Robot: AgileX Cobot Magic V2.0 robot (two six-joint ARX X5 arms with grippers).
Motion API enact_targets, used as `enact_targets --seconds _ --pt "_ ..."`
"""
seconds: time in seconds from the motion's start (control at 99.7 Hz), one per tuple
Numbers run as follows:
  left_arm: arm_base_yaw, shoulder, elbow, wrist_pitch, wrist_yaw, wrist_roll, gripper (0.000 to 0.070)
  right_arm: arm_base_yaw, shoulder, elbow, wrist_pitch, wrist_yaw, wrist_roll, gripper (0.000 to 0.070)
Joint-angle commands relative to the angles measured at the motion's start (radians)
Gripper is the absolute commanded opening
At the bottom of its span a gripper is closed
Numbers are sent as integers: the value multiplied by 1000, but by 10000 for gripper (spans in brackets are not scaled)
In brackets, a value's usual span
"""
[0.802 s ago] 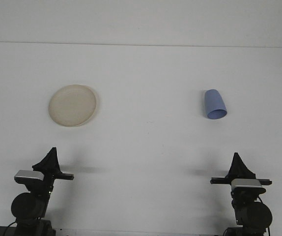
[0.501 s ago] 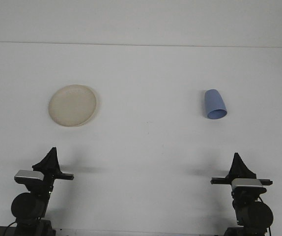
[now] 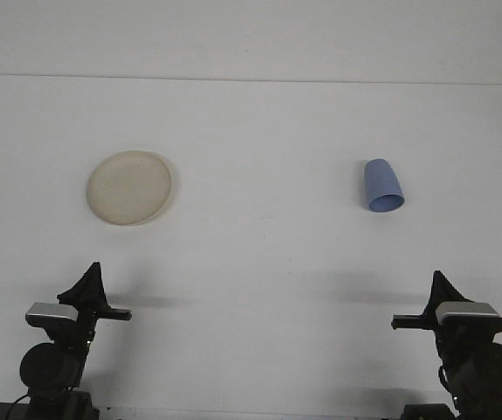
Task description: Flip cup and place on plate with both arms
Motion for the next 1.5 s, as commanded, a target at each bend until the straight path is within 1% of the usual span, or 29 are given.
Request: enact_targets --seconds 0.0,0.11,0.231,0.311,0.381,0.511,0.572,0.592,0.622,0.632,0.682,0.752,0.802,0.842,1.013,1.153,1.314,1.494 --pt "-1 -2 -19 10 4 2 11 0 73 77 -78 -5 20 3" --pt "-1 -2 -19 10 4 2 11 0 201 198 -217 -34 20 3" --pt "-1 -2 -19 10 4 2 11 0 310 282 -287 -68 21 3" --pt "-1 -2 -19 10 4 2 11 0 351 300 -288 -91 23 3" --pt "-1 -2 -19 10 4 2 11 0 369 301 -287 -116 42 3" --pt "-1 -2 -19 10 4 2 11 0 383 301 -285 -115 45 4" --pt "-1 -2 -19 10 4 2 11 0 385 301 -285 -116 44 16" --pt "-1 -2 -19 10 4 2 11 0 385 301 -285 -116 44 30" --pt "-1 -2 -19 10 4 2 11 0 385 301 -285 -116 44 71" --pt "-1 -2 -19 10 4 2 11 0 385 301 -285 -116 45 99" --pt "-1 -2 -19 10 4 2 11 0 385 301 -285 -116 44 194" --pt "-1 -2 -19 10 4 2 11 0 384 301 -285 -115 44 380" --pt "-1 -2 -19 10 4 2 11 0 384 301 -285 -115 44 451" --pt "-1 -2 -19 10 4 2 11 0 384 301 -285 -115 44 477" --pt "-1 -2 -19 10 4 2 11 0 386 301 -275 -114 44 480" --pt "-1 -2 -19 10 4 2 11 -1 430 301 -202 -81 43 480" --pt "-1 -2 -19 10 4 2 11 -1 570 300 -66 -52 19 480" --pt "-1 -2 -19 10 4 2 11 -1 762 296 151 -52 9 480"
